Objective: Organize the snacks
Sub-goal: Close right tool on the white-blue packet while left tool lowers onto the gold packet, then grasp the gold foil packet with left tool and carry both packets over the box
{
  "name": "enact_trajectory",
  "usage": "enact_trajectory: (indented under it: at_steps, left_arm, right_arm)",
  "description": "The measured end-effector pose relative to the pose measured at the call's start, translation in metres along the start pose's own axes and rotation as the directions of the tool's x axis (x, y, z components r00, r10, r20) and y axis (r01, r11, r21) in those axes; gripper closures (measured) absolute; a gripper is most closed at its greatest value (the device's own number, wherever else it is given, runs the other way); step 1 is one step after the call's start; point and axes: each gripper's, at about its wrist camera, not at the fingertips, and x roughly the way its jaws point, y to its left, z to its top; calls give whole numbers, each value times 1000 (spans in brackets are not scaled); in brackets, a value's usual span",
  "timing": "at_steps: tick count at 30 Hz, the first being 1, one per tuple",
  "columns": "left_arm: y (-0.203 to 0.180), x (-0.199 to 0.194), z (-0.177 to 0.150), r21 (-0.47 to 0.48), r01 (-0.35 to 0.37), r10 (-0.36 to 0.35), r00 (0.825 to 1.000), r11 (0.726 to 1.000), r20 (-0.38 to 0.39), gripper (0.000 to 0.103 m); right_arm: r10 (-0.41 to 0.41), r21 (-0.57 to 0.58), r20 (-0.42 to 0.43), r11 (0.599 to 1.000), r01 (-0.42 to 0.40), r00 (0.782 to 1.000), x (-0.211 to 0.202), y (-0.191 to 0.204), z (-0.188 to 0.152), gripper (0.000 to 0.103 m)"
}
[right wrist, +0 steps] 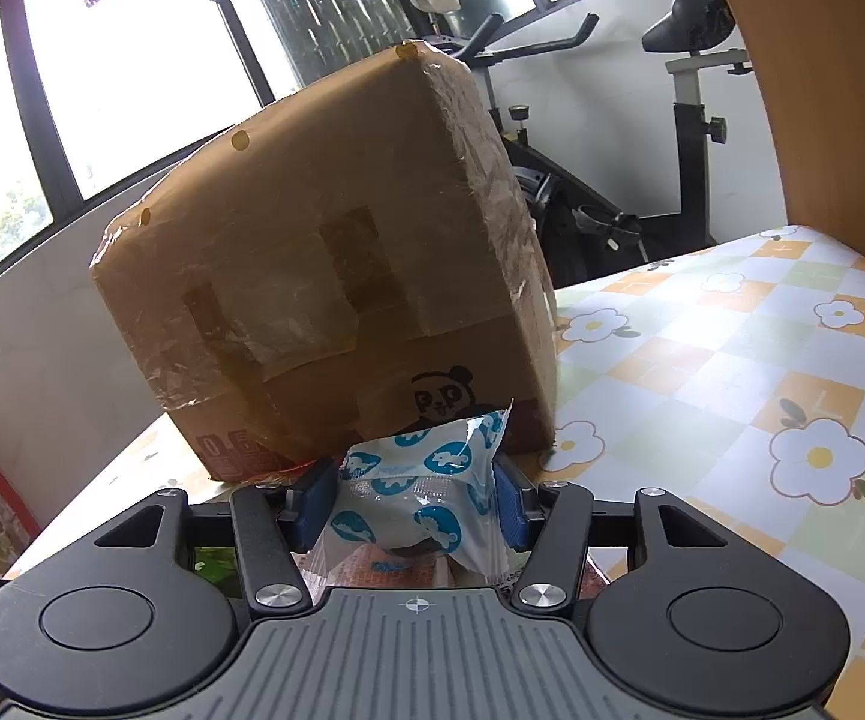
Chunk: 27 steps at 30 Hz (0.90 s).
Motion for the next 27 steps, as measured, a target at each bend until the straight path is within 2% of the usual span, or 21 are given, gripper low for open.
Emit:
enact_trajectory:
  at_steps: [9,11,12,18,23,27]
  left_arm:
    - [-1,6,1,50,21,-23,999,999,44,23]
    - [-1,5,-1,56,29,-33,997,998,67,32]
    - [-2,3,-2,61,36,-41,996,998,80,47]
    - [6,-2,-2,20,106,-107,990,994,88,54]
    - [9,-3,-1,2,107,-107,991,994,86,55]
    - [12,-10,2,-5,106,-105,988,994,113,55]
  right_arm:
    - [0,-3,-3,1000,0,1000,-1,1,0,52]
    - [-1,-5,-4,1000,1,1000,-1,1,0,52]
    - [-2,-7,-6,1000,2,1000,-1,2,0,52]
    - [-4,-19,-6,1000,4,1000,-1,5,2,52]
    - [-3,-28,-6,1000,3,1000,-3,6,3,53]
    - [-2,-34,-2,999,2,1000,-5,8,5,53]
